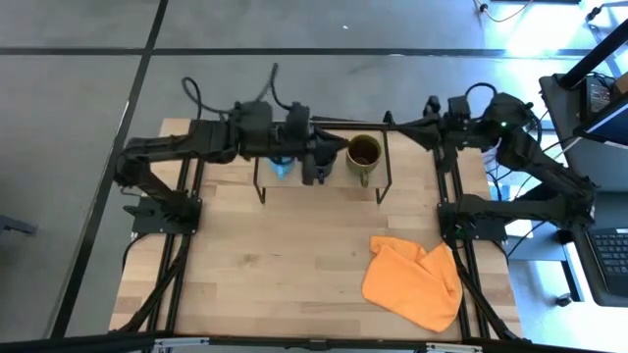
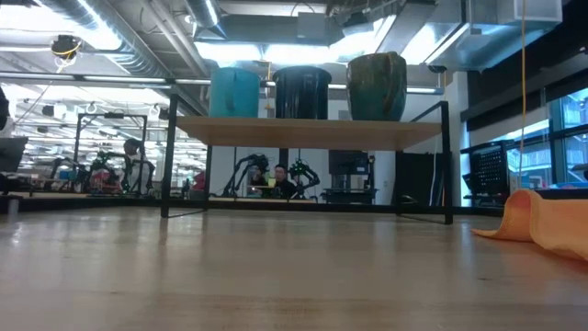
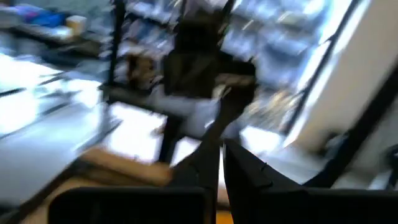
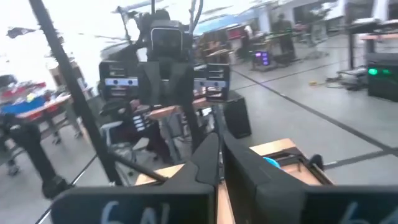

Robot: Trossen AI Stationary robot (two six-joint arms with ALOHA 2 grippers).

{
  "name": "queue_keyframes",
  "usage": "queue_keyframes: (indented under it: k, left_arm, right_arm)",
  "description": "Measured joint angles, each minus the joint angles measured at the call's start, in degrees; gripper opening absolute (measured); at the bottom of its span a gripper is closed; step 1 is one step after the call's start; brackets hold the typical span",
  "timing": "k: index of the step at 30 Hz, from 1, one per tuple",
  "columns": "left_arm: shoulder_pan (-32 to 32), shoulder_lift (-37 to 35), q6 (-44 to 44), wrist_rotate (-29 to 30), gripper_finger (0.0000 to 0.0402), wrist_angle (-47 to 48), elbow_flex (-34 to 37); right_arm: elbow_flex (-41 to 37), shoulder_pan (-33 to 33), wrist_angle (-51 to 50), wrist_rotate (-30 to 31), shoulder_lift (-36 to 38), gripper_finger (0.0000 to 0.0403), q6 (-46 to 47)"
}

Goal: Stack small to large cups/mugs on shelf
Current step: Return to Home Position

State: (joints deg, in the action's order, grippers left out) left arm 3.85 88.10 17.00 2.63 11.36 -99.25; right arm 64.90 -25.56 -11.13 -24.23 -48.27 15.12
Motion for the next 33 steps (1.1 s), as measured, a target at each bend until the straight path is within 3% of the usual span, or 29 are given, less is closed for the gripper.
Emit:
queue_keyframes:
  k: [2, 4, 6, 12, 21, 24, 27, 33]
  left_arm:
    - [2.0, -3.2, 2.4, -6.0, 0.0016, -7.5, 6.5]
    - [2.7, -7.8, 3.2, -6.7, 0.0016, -10.4, 12.5]
    - [1.6, -12.9, 2.4, -3.9, 0.0016, -11.9, 17.4]
    - [-4.3, -31.8, -1.4, 14.4, 0.0016, -11.1, 33.6]
    - [-7.1, -46.9, -1.8, 16.2, 0.0016, -30.0, 59.8]
    - [-7.1, -50.3, -0.3, 16.5, 0.0016, -37.0, 67.7]
    - [-7.1, -54.7, 0.5, 17.1, 0.0016, -40.8, 73.8]
    - [-7.1, -66.2, 0.0, 17.2, 0.0016, -39.5, 79.5]
  right_arm:
    - [-0.8, -1.2, -0.2, -0.8, 1.3, 0.0023, 1.1]
    - [-1.1, -1.9, -0.4, -2.8, 2.5, 0.0023, 1.6]
    - [-1.5, -2.1, -0.4, -4.3, 3.6, 0.0023, 2.5]
    - [-1.6, -2.1, -7.6, -2.4, 6.3, 0.0023, 0.4]
    - [-2.0, -3.1, -14.3, -0.9, 8.4, 0.0023, -3.7]
    - [-5.5, -3.5, -10.1, -1.1, 8.9, 0.0023, -1.9]
    - [-12.1, -3.6, 0.5, -1.8, 10.7, 0.0023, 2.4]
    - [-24.3, -3.6, 20.8, -2.9, 14.2, 0.0023, 11.4]
